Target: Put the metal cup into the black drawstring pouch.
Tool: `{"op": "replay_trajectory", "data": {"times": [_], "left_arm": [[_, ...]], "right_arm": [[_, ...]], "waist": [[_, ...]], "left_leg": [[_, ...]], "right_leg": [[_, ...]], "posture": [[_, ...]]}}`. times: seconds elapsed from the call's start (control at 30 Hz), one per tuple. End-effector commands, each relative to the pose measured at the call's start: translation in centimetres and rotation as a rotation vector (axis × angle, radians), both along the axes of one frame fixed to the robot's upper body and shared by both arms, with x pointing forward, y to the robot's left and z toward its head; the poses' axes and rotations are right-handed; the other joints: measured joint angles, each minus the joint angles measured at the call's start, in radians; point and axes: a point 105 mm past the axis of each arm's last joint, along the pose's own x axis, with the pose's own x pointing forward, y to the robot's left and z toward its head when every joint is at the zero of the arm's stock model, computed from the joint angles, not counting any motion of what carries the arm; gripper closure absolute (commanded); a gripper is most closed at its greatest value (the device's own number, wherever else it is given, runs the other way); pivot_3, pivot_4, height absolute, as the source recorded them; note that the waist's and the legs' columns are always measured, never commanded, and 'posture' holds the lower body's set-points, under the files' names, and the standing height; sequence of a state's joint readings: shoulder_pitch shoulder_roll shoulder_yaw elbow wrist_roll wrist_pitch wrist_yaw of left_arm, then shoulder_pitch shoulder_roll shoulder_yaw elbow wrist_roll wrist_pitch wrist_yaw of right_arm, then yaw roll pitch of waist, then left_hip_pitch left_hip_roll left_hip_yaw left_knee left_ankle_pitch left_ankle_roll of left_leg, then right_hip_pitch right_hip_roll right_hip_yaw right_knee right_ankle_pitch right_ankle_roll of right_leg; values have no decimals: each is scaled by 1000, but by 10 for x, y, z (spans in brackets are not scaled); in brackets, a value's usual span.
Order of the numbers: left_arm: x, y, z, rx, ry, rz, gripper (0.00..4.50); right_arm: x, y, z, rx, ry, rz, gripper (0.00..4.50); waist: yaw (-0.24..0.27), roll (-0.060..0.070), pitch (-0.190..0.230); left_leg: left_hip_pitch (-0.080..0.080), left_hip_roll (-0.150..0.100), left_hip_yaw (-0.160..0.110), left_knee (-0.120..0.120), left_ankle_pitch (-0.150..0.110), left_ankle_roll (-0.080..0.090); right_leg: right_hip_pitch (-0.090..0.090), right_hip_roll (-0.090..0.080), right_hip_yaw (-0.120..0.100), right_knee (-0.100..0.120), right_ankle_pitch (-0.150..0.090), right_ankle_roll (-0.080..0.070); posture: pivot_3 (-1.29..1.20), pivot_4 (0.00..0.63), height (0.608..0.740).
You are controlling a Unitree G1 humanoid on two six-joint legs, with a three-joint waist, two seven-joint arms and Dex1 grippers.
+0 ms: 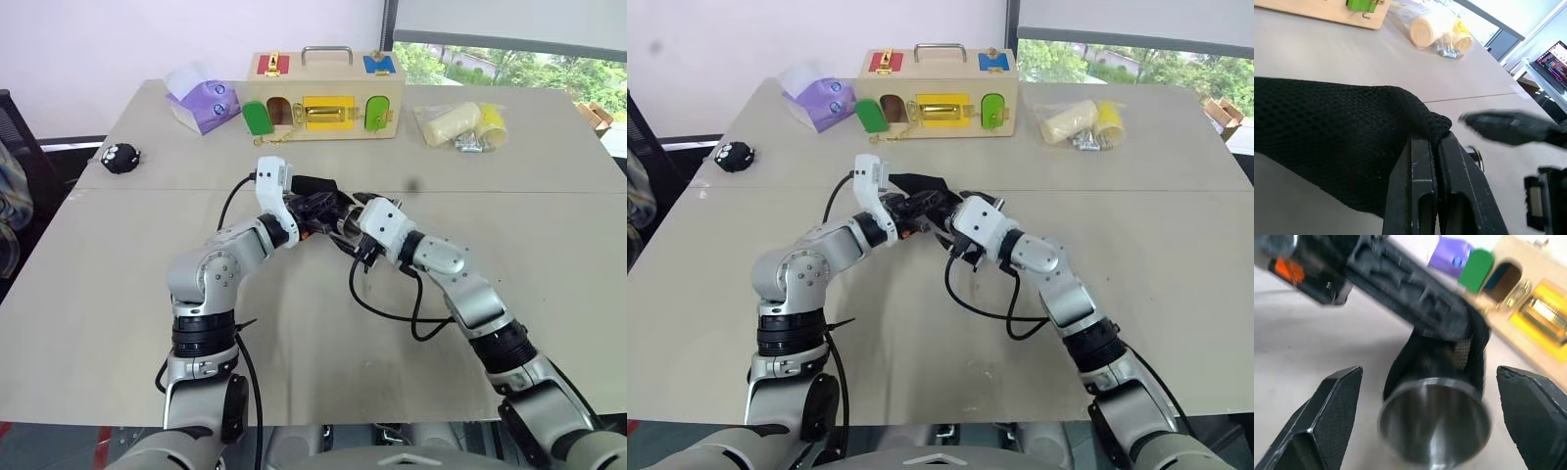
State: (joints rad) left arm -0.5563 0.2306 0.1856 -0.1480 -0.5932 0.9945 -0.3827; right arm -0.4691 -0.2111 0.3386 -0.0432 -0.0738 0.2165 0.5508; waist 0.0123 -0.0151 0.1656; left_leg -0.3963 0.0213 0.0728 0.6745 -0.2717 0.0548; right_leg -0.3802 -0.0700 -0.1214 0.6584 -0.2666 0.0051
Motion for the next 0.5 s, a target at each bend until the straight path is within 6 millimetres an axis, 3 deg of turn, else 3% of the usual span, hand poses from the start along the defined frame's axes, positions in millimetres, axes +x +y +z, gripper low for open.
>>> {"op": "replay_trajectory", "data": {"times": [0.03,0.27,0.5], "left_arm": [[-5,-4,18,-5,-69,-22,4500],[-6,-3,17,6,-63,-26,4500],[-6,-5,18,8,-63,-34,4500]], "right_arm": [[-8,-10,26,121,-10,-49,57],[-27,-8,16,157,139,-31,57],[-16,6,-5,263,361,-54,57]], "waist": [[0,0,0],[0,0,0],[-1,0,0]], "left_leg": [[0,0,0,0,0,0],[0,0,0,0,0,0],[1,0,0,-1,0,0]], "right_leg": [[0,0,0,0,0,0],[0,0,0,0,0,0],[0,0,0,1,0,0]], "posture": [[0,150,740],[0,150,740],[0,150,740]]}}
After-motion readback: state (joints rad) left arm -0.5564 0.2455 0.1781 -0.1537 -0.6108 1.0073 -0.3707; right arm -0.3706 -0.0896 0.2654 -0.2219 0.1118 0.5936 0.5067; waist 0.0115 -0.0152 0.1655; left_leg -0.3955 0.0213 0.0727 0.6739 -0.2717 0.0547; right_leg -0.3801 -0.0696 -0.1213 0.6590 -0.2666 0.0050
